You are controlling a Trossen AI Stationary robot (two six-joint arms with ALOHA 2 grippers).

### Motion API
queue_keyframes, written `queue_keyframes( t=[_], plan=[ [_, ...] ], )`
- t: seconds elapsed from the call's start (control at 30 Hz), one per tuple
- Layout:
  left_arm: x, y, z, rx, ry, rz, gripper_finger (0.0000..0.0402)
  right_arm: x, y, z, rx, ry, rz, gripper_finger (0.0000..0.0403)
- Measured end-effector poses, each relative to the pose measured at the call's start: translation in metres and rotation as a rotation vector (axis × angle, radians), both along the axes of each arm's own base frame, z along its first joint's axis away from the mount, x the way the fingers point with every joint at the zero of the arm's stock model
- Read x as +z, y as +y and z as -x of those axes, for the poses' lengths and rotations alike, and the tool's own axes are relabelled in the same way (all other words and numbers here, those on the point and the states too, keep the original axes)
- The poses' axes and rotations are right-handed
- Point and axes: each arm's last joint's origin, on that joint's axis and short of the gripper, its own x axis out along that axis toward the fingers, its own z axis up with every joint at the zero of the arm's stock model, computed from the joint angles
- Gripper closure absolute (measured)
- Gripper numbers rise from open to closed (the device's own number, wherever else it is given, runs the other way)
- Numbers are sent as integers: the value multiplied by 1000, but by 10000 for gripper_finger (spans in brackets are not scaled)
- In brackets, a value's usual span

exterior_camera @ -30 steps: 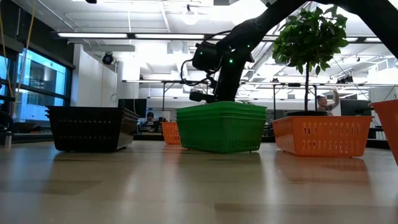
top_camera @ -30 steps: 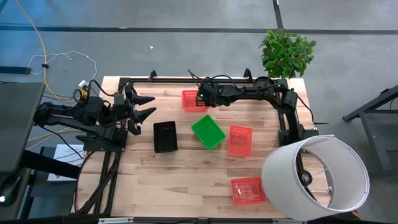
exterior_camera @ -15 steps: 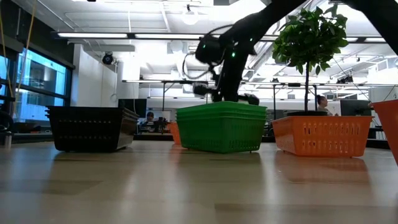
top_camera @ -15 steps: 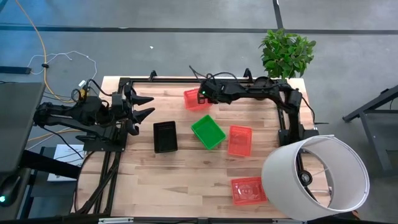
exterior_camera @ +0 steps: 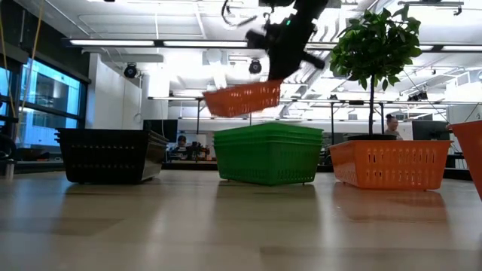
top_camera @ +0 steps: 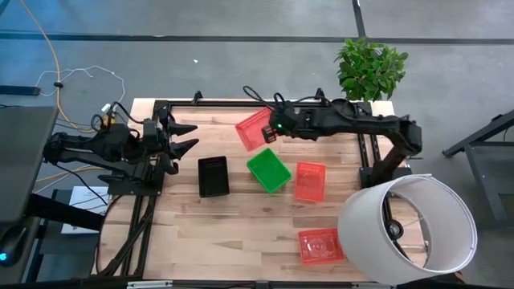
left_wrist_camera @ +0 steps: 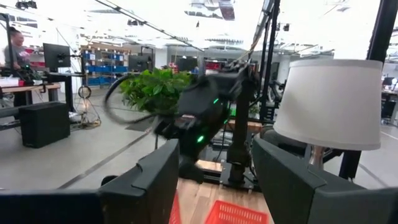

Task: Stack baskets by color
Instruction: Stack the top orange basket on the orange basket

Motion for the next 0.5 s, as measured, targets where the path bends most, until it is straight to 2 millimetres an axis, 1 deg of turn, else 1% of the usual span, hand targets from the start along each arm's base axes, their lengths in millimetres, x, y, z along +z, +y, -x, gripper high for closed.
queue_keyframes(
  t=[0.07,0.1,0.17,0.23,0.3,0.37,0.43,0.5],
  plan=[
    [-1,0,0,-5,7,-1,211,8,10,7,21,-15,33,402],
    [-1,0,0,-8,12,-2,211,12,14,14,29,-44,40,402],
    [-2,0,0,-18,21,-3,211,10,22,31,62,-107,22,402],
    [-2,-1,-1,-19,27,-3,211,1,30,52,98,-202,-3,402],
    [-2,-1,-1,-35,27,-6,211,-6,38,72,163,-337,-17,403],
    [-2,-1,-1,-52,29,-16,211,-6,47,89,263,-507,-27,403],
    [-3,-2,-1,-69,32,-18,211,-5,55,103,365,-637,24,403],
    [-4,-3,-2,-102,40,-18,211,-2,62,115,441,-731,104,403]
  ],
)
